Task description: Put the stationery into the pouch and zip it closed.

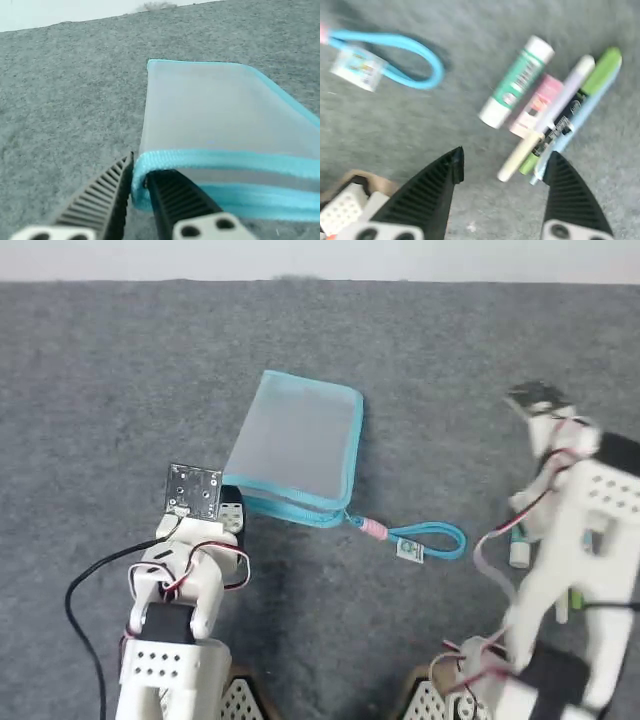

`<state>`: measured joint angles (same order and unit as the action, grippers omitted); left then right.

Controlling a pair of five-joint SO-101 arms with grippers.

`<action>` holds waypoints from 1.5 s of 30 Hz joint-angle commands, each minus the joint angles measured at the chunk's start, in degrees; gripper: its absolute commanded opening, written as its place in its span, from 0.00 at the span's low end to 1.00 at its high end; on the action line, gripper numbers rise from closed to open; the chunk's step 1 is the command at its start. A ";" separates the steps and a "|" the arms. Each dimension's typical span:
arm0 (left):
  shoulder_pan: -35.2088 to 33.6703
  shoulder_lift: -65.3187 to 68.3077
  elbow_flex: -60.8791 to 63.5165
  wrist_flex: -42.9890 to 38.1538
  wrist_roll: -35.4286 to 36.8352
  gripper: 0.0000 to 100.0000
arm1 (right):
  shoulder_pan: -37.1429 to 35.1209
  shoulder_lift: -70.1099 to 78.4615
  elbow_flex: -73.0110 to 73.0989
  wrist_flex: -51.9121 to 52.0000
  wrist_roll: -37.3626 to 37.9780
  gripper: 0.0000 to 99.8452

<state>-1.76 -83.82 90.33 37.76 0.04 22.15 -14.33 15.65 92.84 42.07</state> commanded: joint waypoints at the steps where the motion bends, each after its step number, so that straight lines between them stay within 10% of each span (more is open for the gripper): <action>1: -0.53 -0.88 -1.19 0.44 0.79 0.01 | 7.60 10.07 -6.33 -2.07 4.31 0.23; 19: -0.53 -0.88 -0.66 0.18 0.70 0.01 | 25.54 31.43 -13.71 -11.91 20.40 0.23; 45: -0.53 -0.88 -0.57 0.18 0.70 0.01 | 18.15 36.53 -1.49 -22.81 12.40 0.17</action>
<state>-1.76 -83.82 90.33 37.76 0.04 44.04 21.89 10.73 73.05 57.45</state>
